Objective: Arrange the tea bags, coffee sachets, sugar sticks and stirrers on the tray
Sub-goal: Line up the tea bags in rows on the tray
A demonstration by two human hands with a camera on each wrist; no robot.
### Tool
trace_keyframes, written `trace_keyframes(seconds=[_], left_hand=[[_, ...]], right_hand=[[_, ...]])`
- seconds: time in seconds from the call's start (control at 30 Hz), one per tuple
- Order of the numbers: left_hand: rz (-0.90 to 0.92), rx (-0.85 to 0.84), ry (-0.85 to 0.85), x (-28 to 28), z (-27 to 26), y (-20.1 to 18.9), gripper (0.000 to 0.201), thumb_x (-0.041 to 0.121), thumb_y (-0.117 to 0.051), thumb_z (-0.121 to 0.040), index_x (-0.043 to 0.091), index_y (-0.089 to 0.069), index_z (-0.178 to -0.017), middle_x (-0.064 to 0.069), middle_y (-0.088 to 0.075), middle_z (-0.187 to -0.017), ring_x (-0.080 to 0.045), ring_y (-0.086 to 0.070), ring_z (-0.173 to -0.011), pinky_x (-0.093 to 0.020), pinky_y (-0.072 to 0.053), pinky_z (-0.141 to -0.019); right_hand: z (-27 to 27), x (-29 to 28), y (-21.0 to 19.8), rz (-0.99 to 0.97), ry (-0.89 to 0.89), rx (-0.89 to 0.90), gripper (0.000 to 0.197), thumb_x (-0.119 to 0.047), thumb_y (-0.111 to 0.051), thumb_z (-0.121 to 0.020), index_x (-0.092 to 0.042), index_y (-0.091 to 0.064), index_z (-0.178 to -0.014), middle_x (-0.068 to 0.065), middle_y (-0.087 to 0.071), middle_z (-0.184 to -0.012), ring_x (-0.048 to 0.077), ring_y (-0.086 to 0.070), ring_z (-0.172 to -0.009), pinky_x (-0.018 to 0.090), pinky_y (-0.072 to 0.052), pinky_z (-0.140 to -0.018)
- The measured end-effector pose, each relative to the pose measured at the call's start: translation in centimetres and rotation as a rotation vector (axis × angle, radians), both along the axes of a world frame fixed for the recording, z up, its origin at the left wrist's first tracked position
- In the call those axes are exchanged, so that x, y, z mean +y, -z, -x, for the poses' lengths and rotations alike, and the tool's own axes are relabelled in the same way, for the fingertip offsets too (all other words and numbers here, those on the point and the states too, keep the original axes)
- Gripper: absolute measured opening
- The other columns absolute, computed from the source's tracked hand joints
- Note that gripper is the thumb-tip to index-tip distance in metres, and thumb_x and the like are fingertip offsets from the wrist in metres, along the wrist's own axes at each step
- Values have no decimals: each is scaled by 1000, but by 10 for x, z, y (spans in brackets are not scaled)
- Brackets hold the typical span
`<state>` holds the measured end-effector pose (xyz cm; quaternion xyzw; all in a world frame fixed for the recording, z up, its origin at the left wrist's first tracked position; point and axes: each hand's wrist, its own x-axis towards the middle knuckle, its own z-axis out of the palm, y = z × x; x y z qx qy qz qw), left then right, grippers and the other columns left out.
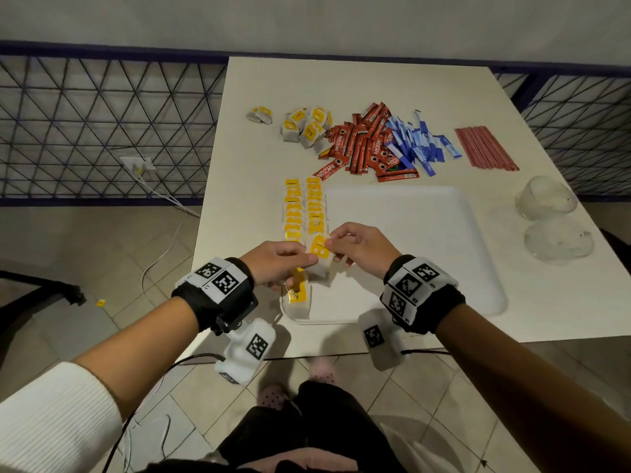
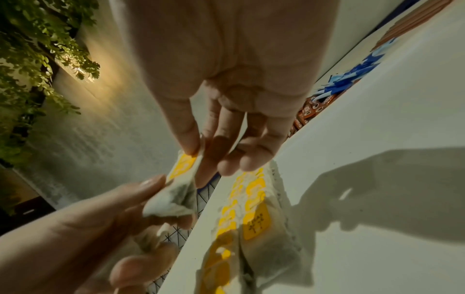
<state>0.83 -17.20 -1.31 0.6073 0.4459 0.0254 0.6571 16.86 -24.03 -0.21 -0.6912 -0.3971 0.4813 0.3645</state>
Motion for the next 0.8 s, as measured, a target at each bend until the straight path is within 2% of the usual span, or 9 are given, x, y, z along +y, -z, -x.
trace_keyframes(seconds=[0.17, 0.2, 0.3, 0.37, 0.4, 0.47, 0.57, 0.67, 0.8], left_hand=[[-73, 95, 112, -4, 2, 4, 9, 32, -61, -88, 24, -60, -83, 7, -48, -43, -2, -42, -36, -13, -31, -38], [-98, 99, 105, -4, 3, 5, 6, 30, -62, -87, 25, -58, -87, 9, -51, -49, -1, -44, -36, -13, -32, -38], [-195, 45, 65, -4, 7, 7, 21, 26, -65, -85, 32, -53, -102, 10, -58, -81, -2, -49, -39, -15, -32, -36], [-222, -17, 24, -3, 7, 5, 24, 25, -65, -85, 36, -54, -104, 12, -59, -89, -5, -50, -38, -15, -32, -35], [-220, -37, 1, -3, 7, 5, 22, 25, -65, -85, 37, -57, -102, 14, -60, -86, -5, -49, -38, -14, -32, -35], [-211, -49, -26, -4, 4, 4, 16, 26, -65, -85, 37, -62, -96, 16, -62, -67, -5, -48, -37, -14, -32, -37], [-194, -10, -28, -6, -1, 4, 3, 27, -65, -86, 26, -65, -88, 13, -51, -37, -2, -43, -32, -13, -31, -36], [-184, 19, -12, -8, -4, 6, 9, 27, -64, -86, 20, -64, -81, 11, -48, -33, -1, -42, -29, -12, -30, -34], [-149, 32, -28, -13, -4, 12, 16, 26, -68, -84, 20, -62, -70, 9, -50, -38, -3, -42, -28, -12, -31, -34]], right_hand=[[-2, -6, 7, 37, -44, -64, 16, -17, -62, -88, -20, -54, -73, -1, -58, -64, 11, -53, -61, 22, -42, -58], [-2, -8, 9, 44, -52, -67, 16, -17, -62, -88, -21, -54, -74, -1, -58, -64, 11, -53, -61, 22, -42, -58], [-1, -12, 10, 57, -70, -53, 14, -16, -61, -88, -19, -54, -76, 0, -57, -65, 12, -53, -61, 21, -41, -57], [1, -14, 10, 68, -80, -52, 10, -17, -60, -89, -17, -55, -80, 1, -57, -65, 13, -52, -62, 19, -40, -57], [1, -15, 10, 71, -85, -52, 9, -17, -60, -89, -16, -55, -81, 1, -58, -66, 13, -52, -62, 19, -40, -57], [2, -15, 11, 75, -85, -44, 6, -17, -60, -89, -14, -56, -85, 0, -58, -66, 12, -52, -62, 19, -41, -57], [2, -16, 12, 73, -75, -43, 7, -17, -59, -89, -12, -57, -86, 0, -58, -66, 11, -52, -62, 20, -42, -58], [2, -16, 14, 73, -46, -39, 15, -18, -60, -89, -19, -55, -75, 1, -58, -65, 16, -50, -63, 22, -41, -58], [3, -18, 22, 94, -17, -42, 17, -18, -62, -88, -20, -55, -72, 4, -57, -63, 19, -49, -64, 24, -39, -58]])
